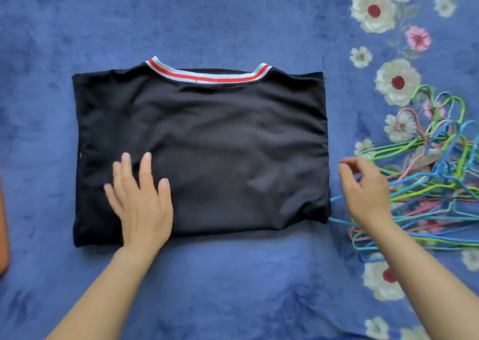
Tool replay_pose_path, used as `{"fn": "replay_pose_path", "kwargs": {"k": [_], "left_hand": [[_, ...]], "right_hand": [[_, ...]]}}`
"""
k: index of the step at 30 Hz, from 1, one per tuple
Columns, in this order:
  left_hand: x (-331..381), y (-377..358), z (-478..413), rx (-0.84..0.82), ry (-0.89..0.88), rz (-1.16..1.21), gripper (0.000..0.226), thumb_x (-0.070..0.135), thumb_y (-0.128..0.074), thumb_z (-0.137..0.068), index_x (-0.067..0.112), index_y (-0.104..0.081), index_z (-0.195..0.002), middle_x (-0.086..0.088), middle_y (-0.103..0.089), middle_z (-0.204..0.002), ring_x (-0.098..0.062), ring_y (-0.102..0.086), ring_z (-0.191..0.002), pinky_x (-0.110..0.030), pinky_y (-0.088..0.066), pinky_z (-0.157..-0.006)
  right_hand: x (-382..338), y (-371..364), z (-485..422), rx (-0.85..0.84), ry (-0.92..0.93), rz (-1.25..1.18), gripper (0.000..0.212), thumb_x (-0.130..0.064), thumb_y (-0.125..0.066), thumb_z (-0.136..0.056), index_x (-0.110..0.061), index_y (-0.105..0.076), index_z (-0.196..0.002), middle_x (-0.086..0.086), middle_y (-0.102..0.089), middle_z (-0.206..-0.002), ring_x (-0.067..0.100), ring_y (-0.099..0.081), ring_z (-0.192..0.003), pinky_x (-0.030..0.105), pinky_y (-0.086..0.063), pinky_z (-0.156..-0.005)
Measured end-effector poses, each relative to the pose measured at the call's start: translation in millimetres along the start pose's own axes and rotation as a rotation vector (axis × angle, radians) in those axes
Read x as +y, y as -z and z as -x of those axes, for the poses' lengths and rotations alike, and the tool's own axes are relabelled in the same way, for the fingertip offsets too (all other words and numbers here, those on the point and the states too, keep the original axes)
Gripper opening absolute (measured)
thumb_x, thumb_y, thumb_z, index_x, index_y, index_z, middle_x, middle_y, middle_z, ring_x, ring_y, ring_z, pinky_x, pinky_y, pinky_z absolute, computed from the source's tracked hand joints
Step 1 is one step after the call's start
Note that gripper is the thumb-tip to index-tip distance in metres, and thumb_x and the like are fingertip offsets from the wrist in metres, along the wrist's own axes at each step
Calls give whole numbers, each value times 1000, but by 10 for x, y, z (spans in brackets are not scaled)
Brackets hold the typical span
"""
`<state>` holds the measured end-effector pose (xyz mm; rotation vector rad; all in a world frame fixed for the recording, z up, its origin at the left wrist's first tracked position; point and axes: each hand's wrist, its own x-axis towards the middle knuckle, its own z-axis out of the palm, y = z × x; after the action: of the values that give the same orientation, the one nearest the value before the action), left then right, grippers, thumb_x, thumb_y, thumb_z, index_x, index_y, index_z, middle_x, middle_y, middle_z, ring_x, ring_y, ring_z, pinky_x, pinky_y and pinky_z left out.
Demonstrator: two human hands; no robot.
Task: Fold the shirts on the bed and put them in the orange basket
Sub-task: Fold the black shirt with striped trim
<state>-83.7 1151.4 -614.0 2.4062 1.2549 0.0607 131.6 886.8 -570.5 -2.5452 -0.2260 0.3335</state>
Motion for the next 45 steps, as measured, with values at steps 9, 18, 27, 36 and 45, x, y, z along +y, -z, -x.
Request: {"fn": "replay_pose_path", "kwargs": {"k": [9,18,27,36,45], "left_hand": [[-184,252,362,448,1245,1002,49,35,-57,-88,14,-38,-128,-5,-38,-140,-19,-49,-109,-30,-47,-81],[-474,642,169,306,1038,1453,6,23,-59,-94,25,-57,-99,5,-67,-106,-13,-66,-97,-40,-56,-83],[-833,921,167,394,863,1655,33,22,-59,-93,21,-58,-126,3,-70,-113,-15,-68,-100,-35,-56,-85],[-1113,667,1150,136,1186,1538,12,22,-48,-98,23,-59,-104,6,-63,-105,-15,-56,-111,-32,-44,-97],[-1295,754,1120,215,1148,1385,35,5,-55,-92,19,-53,-125,1,-64,-110,-19,-62,-106,-36,-51,-87]], "right_hand": [[-176,-41,490,-375,-249,510,63,-62,-57,-81,-13,-63,-120,4,-36,-140,24,-21,-134,43,-21,-107],[-312,-46,462,-285,-430,260,18,-25,-65,-70,-9,-61,-78,12,-49,-115,28,-31,-120,42,-31,-94],[-316,-108,784,-356,-498,-613,13,0,-50,-60,-12,-45,-63,4,-41,-60,18,-39,-57,21,-39,-43],[270,-319,1437,-464,-774,-542,39,-25,-77,-60,-12,-62,-94,3,-66,-90,21,-61,-88,30,-47,-64],[449,-203,1535,-462,-698,-413,22,-9,-74,-77,-2,-64,-96,9,-70,-91,21,-60,-78,31,-46,-70]]}}
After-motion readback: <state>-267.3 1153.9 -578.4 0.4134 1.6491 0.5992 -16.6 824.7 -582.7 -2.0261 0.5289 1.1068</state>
